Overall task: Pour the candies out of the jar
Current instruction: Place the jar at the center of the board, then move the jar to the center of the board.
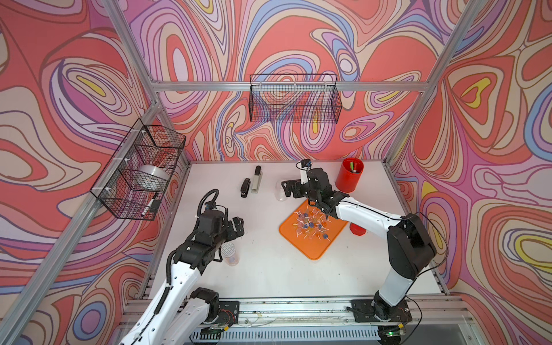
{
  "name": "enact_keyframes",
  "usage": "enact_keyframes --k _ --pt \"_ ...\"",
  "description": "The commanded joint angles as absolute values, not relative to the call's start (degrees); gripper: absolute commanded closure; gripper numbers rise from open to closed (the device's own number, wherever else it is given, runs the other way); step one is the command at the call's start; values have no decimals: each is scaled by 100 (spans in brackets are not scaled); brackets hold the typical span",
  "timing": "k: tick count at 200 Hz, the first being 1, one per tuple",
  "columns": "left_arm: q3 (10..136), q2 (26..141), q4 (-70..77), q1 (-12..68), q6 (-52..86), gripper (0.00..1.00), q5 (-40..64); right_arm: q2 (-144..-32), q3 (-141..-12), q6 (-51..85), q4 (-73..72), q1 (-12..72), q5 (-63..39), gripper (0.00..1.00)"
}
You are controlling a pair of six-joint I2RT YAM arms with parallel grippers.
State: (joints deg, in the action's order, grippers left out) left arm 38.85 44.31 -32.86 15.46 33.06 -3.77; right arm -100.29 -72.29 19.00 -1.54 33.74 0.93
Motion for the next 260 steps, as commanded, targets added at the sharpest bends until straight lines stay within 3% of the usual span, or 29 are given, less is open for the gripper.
enact_keyframes --k 1,36,102,148,182,260 --pt "3762 4250 -4095 1631 3663 0 -616 -9689 -7014 1950 270 3379 456 2" --pt "3619 4084 -4439 1891 3826 2 -807 -9369 -6732 2024 431 3372 916 2" --pt "3006 4323 -3593 2949 4621 8 -1541 -8965 -6478 2162 227 3296 1091 2" --pt "2515 4644 -2577 3155 4684 20 -1721 -8948 -6486 2162 393 3296 1133 2" --pt "2546 5227 -1671 3255 4515 27 -1857 -8938 -6543 2102 474 3296 1202 2" --pt "3366 7278 228 3559 4063 26 -1716 -8930 -6657 1920 650 3296 1244 2"
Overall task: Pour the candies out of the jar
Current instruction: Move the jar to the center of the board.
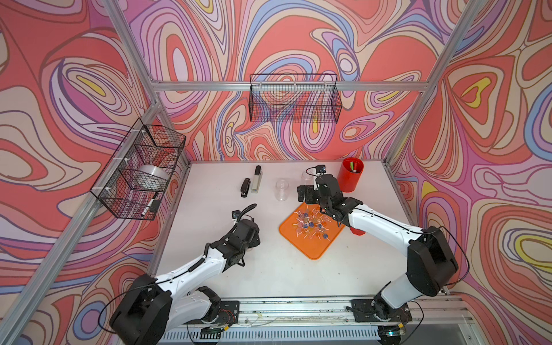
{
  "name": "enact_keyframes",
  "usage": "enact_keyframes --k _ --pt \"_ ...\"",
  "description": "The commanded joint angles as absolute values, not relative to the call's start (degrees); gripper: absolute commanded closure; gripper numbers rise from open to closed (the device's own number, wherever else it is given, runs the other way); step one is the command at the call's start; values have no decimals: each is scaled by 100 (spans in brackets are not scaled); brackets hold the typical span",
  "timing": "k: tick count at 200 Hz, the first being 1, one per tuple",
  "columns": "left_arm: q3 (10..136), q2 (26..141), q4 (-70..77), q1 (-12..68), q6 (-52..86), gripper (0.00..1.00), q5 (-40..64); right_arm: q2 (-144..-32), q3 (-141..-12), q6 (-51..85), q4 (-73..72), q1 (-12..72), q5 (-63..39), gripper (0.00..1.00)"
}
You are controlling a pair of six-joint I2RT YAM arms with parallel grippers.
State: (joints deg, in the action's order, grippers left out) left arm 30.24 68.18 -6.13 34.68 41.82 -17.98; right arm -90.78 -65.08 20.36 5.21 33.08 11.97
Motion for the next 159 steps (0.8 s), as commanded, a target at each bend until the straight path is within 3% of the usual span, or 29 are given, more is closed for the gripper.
enact_keyframes --k 1,39,42,47,50,99,136,159 --pt "3375 7300 246 3564 4062 26 -1711 -8934 -6660 1918 650 3296 1237 2" --pt "3835 7903 444 3682 3841 20 -1494 -8932 -6692 1873 716 3296 1111 2" --pt "3854 7914 424 3683 3829 17 -1496 -8930 -6701 1868 714 3291 1092 2" --pt "3892 7912 385 3683 3819 2 -1525 -8936 -6712 1855 712 3296 1026 2" --pt "3912 7899 345 3683 3807 0 -1549 -8940 -6719 1850 712 3296 999 2" --pt "4150 7085 -693 3577 3305 0 -1763 -9146 -7033 1752 902 3300 -5 2" --pt "3412 5748 -303 2774 3617 0 -1029 -9368 -7327 1791 1035 3555 -491 3" --pt "3192 5147 -316 2386 3669 0 -1232 -9599 -7559 1757 1164 3782 -973 6"
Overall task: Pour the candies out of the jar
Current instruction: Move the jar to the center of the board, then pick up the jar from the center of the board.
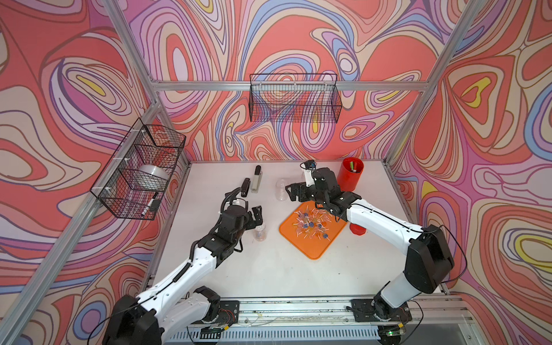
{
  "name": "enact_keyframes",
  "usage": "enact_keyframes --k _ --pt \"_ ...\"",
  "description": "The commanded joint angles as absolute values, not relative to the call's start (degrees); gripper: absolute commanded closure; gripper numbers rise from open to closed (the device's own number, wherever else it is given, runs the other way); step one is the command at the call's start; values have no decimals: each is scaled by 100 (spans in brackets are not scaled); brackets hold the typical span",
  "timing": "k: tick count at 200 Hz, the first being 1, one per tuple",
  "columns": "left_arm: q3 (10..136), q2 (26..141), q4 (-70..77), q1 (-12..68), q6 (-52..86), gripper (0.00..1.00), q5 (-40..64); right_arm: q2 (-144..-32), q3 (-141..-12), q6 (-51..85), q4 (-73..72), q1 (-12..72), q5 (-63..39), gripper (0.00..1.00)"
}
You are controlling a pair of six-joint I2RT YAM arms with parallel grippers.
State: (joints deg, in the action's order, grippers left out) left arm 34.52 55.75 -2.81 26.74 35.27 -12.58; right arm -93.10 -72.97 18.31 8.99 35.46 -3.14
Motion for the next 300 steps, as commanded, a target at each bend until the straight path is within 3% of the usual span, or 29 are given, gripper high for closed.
enact_keyframes --k 1,52,91,166,224,262,300 --pt "3183 5131 -321 2375 3667 0 -1244 -9612 -7576 1758 1166 3798 -996 6" --pt "3006 5321 -79 1126 3568 0 -932 -10518 -8210 1886 1532 4685 -1077 7" --pt "2913 5690 331 198 3837 0 -218 -11172 -8832 1849 2167 5207 -472 7" --pt "2784 5729 465 -31 3837 0 60 -11846 -9565 1720 2932 5632 507 14" --pt "2997 5889 253 -35 3711 0 260 -12088 -9753 1901 3028 5697 682 27" --pt "3205 5933 132 -35 3604 0 371 -12020 -9625 1978 2964 5702 887 48" --pt "3324 6000 183 -37 3526 0 893 -11581 -9382 1931 2701 5620 809 55"
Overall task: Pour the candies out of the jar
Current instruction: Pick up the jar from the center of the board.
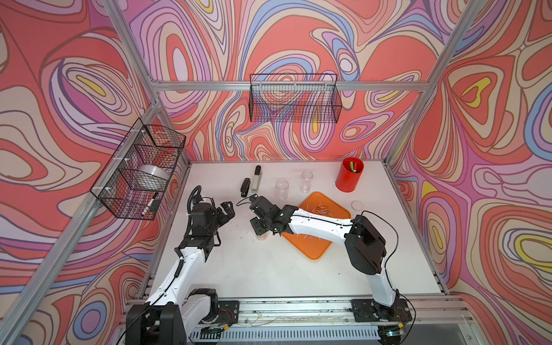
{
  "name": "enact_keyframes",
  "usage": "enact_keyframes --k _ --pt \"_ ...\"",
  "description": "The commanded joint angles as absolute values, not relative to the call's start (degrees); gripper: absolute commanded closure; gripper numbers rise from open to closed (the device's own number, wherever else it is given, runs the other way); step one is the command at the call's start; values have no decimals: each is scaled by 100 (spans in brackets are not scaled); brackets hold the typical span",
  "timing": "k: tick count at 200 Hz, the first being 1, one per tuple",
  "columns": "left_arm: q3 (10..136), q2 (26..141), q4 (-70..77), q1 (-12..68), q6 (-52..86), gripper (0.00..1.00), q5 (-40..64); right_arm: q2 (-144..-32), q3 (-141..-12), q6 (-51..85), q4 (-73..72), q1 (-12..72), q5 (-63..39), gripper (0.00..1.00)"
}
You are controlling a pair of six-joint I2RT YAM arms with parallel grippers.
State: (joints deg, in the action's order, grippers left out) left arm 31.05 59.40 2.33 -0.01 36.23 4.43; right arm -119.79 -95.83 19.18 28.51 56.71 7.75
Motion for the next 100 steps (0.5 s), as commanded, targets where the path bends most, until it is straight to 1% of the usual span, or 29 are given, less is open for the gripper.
enact_keyframes --k 1,27,51,66,81,100 --pt "3327 6002 188 -36 3525 0 921 -11565 -9376 1933 2695 5609 796 56" --pt "3559 6084 285 -28 3421 0 1636 -11130 -9164 1924 2524 5249 240 61" --pt "3749 6190 608 12 3342 0 2428 -10620 -8865 2045 2255 4637 -615 62" --pt "3957 6282 675 192 3167 0 2739 -10301 -8723 2159 2087 4183 -1225 62" --pt "4193 6423 681 458 2975 0 2953 -9960 -8636 2224 1953 3806 -1622 62" --pt "4408 6640 985 790 2794 0 3285 -9794 -8783 2173 2019 3371 -2142 62"
